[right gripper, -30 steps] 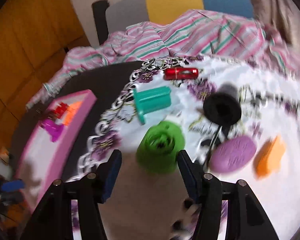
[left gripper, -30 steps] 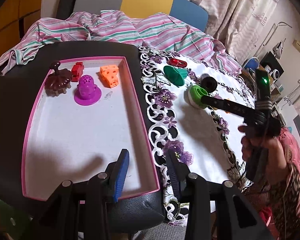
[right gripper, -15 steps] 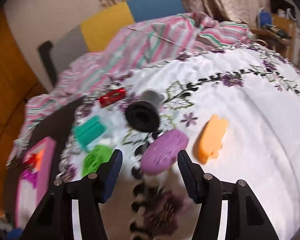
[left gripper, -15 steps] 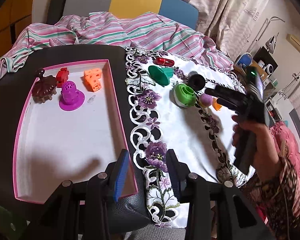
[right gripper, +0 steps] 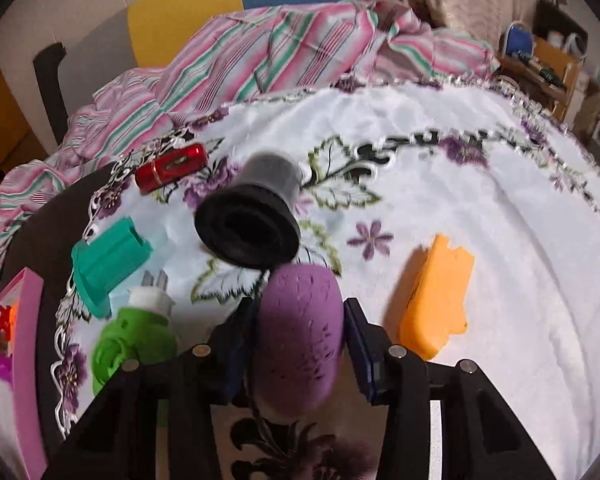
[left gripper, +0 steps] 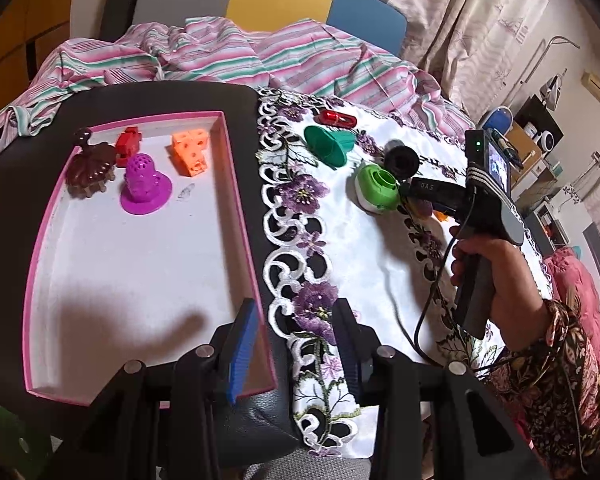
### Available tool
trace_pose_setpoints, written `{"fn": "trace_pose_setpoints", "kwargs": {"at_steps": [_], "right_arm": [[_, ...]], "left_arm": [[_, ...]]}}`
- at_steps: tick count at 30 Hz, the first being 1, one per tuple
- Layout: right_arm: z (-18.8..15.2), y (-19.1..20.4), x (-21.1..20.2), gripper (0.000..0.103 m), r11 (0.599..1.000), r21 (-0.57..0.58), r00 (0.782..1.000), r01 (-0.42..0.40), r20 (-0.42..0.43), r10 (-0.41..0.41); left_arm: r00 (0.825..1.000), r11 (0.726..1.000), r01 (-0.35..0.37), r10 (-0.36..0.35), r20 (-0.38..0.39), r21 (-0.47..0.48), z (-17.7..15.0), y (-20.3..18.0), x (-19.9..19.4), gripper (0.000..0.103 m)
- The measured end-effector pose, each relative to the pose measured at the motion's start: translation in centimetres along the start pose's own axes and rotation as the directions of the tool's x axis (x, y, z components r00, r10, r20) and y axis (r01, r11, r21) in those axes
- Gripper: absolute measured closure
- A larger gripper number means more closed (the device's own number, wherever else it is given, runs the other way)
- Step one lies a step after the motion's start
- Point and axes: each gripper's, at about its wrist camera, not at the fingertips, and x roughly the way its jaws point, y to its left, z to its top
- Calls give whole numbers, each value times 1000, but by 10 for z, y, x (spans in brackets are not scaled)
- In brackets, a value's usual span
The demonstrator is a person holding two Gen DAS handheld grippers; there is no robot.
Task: Organize rigid objects
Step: 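Close the right gripper on the purple oval and lift it, then grasp the green plug-in device with the left gripper while the right holds the purple oval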
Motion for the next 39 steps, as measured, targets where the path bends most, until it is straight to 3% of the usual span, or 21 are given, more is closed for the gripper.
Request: {"fn": "trace_pose_setpoints", "kwargs": {"at_steps": [6, 13, 15, 23, 31, 32, 39], "right_arm": [[-17, -8, -15, 59, 997, -32, 998, -65, -11, 65], [-38, -24, -30, 59, 997, -50, 998, -64, 17, 65], [-42, -27, -32, 59, 996, -54, 997, -67, 38, 69], [-49, -30, -32, 59, 996, -53, 993, -75, 91, 80], [-53, -32, -31, 59, 995, -46, 988, -89, 119, 94], [-53, -33, -31, 59, 995, -44, 988, -93, 121, 97], [-54, -33, -31, 59, 995, -43, 987, -93, 131, 98]], "left_arm": [[1000, 1000, -3, 3, -1, 31, 11, -19, 6, 65], [999, 998, 19, -17, -28, 52, 25, -47, 25, 65], [1000, 998, 10, -8, -31, 64, 31, -55, 33, 60], [995, 995, -48, 55, -85, 89, 69, -80, 88, 56], [995, 989, -41, 54, -88, 139, 101, -103, 141, 55], [994, 988, -48, 62, -87, 146, 103, -106, 144, 51], [995, 986, -42, 55, -79, 163, 114, -118, 164, 49]]}}
